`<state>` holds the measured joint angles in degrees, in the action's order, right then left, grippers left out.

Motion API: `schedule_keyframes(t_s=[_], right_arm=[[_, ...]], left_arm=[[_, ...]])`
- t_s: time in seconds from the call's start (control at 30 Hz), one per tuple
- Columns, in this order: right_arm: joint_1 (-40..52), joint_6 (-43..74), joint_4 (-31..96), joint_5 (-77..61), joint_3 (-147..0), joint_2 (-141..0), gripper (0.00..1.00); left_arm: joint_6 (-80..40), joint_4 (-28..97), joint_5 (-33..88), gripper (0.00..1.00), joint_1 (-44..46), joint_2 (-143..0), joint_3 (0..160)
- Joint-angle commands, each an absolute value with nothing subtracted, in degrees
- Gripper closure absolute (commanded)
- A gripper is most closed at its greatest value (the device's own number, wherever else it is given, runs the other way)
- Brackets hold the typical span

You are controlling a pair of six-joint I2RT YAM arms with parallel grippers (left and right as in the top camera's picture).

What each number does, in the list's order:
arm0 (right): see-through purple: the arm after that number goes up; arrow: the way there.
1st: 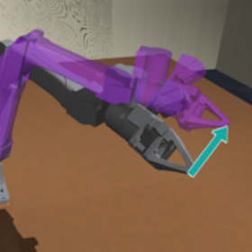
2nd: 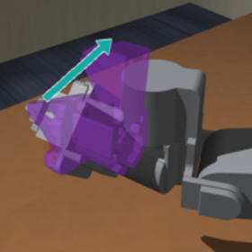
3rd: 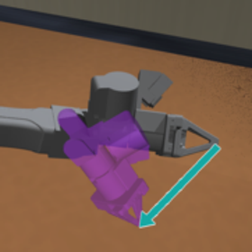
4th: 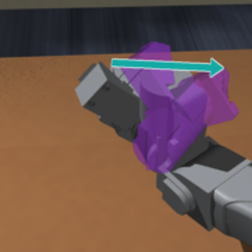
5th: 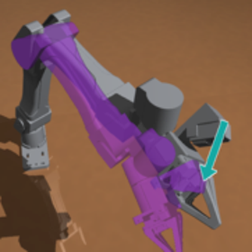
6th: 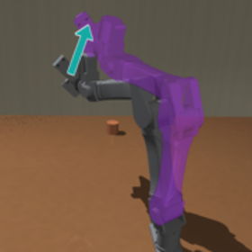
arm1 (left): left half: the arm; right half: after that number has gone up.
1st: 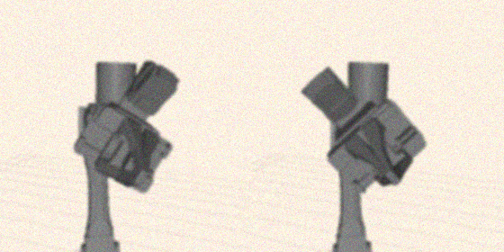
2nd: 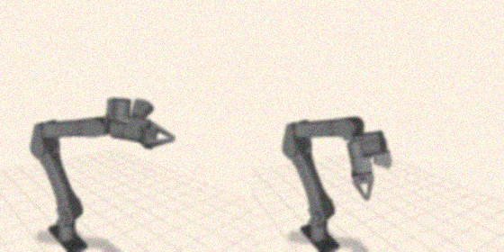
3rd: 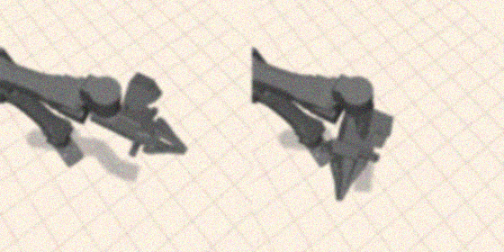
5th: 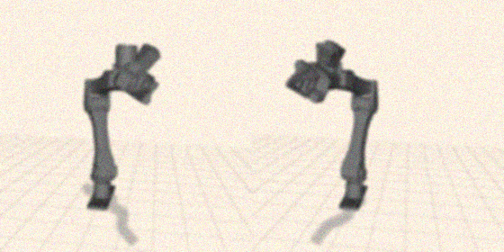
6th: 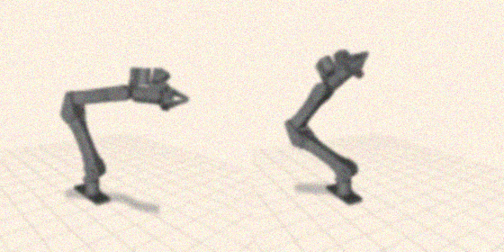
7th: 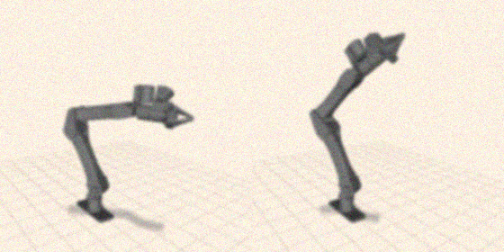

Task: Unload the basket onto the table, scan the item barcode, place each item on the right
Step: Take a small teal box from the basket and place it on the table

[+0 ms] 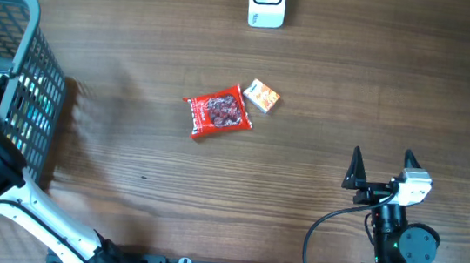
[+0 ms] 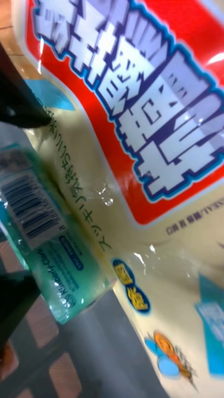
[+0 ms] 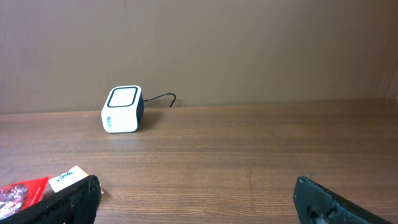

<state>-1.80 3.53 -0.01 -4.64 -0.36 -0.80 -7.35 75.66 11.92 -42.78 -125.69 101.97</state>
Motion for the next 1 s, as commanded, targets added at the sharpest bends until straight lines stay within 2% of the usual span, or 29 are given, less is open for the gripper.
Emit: schedule_keyframes(t_s=[0.0, 0.03, 0.1, 0.17, 0.27, 0.43, 0.6, 0.73, 0.87, 0.97], right_arm=[[-1.7, 3.4, -0.1, -4.3, -0.3, -0.5, 0.00], [-1.7, 3.4, -0.1, -4.3, -0.3, -0.5, 0.00], [-1.7, 3.4, -0.1, -4.3, -0.3, -0.5, 0.00], [-1.7, 3.4, -0.1, -4.3, -0.3, -0.5, 0.00], [-1.7, 3.4, -0.1, -4.3, -0.3, -0.5, 0.00], [-1.7, 3.4, -0.1, -4.3, -0.3, -0.5, 0.00], [-1.7, 3.4, -0.1, -4.3, -0.3, -0.5, 0.00], [-1.7, 3.4, -0.1, -4.3, -0.3, -0.5, 0.00], [-1.7, 3.4, -0.1, -4.3, -0.3, -0.5, 0.00], [-1.7, 3.4, -0.1, -4.3, -0.3, -0.5, 0.00]], left_arm=[[-5.0, 74.5, 13.5, 0.76, -42.5, -126.5, 100.0], [-4.9, 74.5, 13.5, 0.82, -42.5, -126.5, 100.0], [-4.9, 74.6, 13.5, 0.83, -42.8, -126.5, 100.1], [-4.9, 76.8, 13.5, 0.96, -42.9, -126.4, 102.3], [-5.0, 83.5, 13.5, 0.96, -43.1, -126.4, 110.2], [-5.5, 96.6, 14.4, 0.96, -43.1, -125.1, 133.0], [-9.9, 91.2, 14.5, 0.96, -43.1, -110.7, 137.0], [-23.7, 87.9, 17.4, 0.96, -42.7, -97.4, 137.0], [-23.6, 88.6, 23.9, 0.96, -35.7, -90.8, 136.9], [-22.7, 91.1, 23.9, 0.96, -21.7, -92.0, 136.3]])
